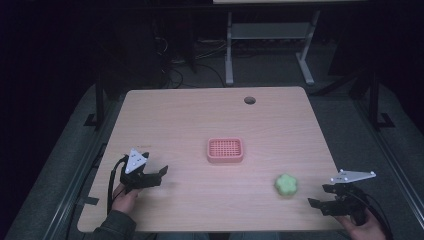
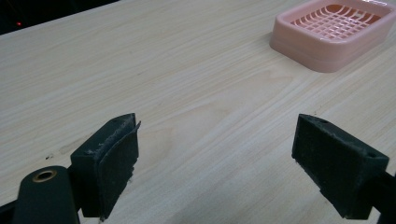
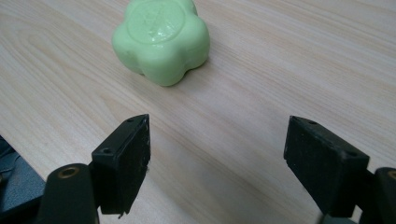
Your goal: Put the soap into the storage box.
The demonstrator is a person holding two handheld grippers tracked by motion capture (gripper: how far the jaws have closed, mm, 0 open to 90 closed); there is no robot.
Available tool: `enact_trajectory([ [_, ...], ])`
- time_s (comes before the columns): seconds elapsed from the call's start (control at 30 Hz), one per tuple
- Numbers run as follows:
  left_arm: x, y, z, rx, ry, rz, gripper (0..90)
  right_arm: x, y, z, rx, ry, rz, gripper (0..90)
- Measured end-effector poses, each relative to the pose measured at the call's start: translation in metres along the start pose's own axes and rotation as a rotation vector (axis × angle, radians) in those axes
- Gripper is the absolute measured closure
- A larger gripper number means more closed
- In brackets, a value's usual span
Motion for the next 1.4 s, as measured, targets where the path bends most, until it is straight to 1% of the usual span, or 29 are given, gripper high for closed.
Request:
enact_trajectory([
  [0.07, 0.0, 0.0, 0.0, 0.0, -0.001, 0.002, 14.3, 0.002, 0.001, -0.001, 0.0, -0.009, -0.002, 22.7],
  [0.13, -0.001, 0.0, 0.0, -0.005, -0.002, 0.004, 14.3, 0.003, 0.001, -0.002, 0.004, -0.01, -0.006, 22.6],
  [0.27, -0.002, 0.0, 0.0, -0.001, -0.002, 0.007, 14.3, 0.006, 0.001, -0.004, 0.001, -0.011, -0.013, 21.8],
  [0.33, -0.002, -0.001, 0.0, -0.002, 0.008, 0.006, 14.3, 0.007, 0.001, -0.007, -0.001, -0.017, -0.011, 21.7],
  [0.37, -0.002, -0.001, 0.0, -0.002, 0.006, 0.007, 14.3, 0.007, 0.001, -0.007, -0.001, -0.017, -0.011, 21.7],
  [0.53, -0.003, -0.001, -0.001, -0.008, 0.004, 0.013, 14.3, 0.012, 0.0, -0.011, 0.014, -0.03, -0.011, 20.5],
  [0.57, -0.003, -0.001, -0.001, -0.008, 0.004, 0.013, 14.4, 0.014, 0.001, -0.014, 0.021, -0.029, -0.013, 19.8],
  [0.63, -0.003, -0.001, -0.001, -0.006, 0.003, 0.012, 14.3, 0.014, 0.001, -0.016, 0.024, -0.038, -0.011, 19.8],
  [0.67, -0.003, -0.001, 0.0, -0.003, 0.005, 0.011, 14.3, 0.015, 0.001, -0.021, 0.023, -0.055, -0.007, 19.2],
  [0.73, -0.003, -0.001, 0.0, -0.001, 0.004, 0.011, 14.3, 0.016, 0.001, -0.024, 0.021, -0.055, -0.009, 19.1],
  [0.77, -0.003, -0.001, 0.0, -0.001, 0.004, 0.012, 14.3, 0.017, 0.001, -0.025, 0.022, -0.065, -0.011, 19.0],
  [0.87, -0.002, -0.002, 0.0, 0.002, 0.01, 0.01, 14.3, 0.021, 0.003, -0.03, 0.038, -0.079, -0.016, 18.4],
  [1.0, -0.002, -0.001, 0.0, 0.001, 0.007, 0.01, 14.3, 0.022, 0.005, -0.031, 0.047, -0.078, -0.021, 18.4],
  [1.03, -0.002, -0.001, 0.0, 0.0, 0.009, 0.011, 14.3, 0.025, 0.007, -0.033, 0.063, -0.081, -0.022, 18.2],
  [1.1, -0.002, -0.001, 0.0, -0.002, 0.01, 0.012, 14.3, 0.026, 0.008, -0.034, 0.067, -0.085, -0.023, 18.1],
  [1.13, -0.002, -0.002, 0.0, -0.004, 0.007, 0.011, 14.3, 0.028, 0.009, -0.038, 0.083, -0.105, -0.021, 17.7],
  [1.2, -0.002, -0.002, 0.0, -0.005, 0.002, 0.012, 14.3, 0.03, 0.009, -0.041, 0.094, -0.116, -0.019, 17.7],
  [1.23, -0.002, -0.002, 0.0, -0.006, 0.001, 0.013, 14.3, 0.031, 0.009, -0.044, 0.097, -0.134, -0.017, 17.7],
  [1.3, -0.002, -0.002, 0.0, -0.007, 0.0, 0.013, 14.3, 0.032, 0.009, -0.046, 0.105, -0.139, -0.017, 17.6],
  [1.33, -0.002, -0.002, -0.001, -0.007, -0.001, 0.013, 14.3, 0.034, 0.009, -0.051, 0.112, -0.152, -0.017, 17.2],
  [1.4, -0.002, -0.002, -0.001, -0.008, 0.001, 0.011, 14.3, 0.035, 0.008, -0.052, 0.115, -0.155, -0.016, 17.2],
])
Point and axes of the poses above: each handheld gripper's, and its own axes: y roughly forward along the jaws, z roughly out of its underside, x roughly to its left, the point moved 10 cm from there along y, roughly forward along the jaws, and after that the axes turned 1 degree about -x, right-handed, at the moved point
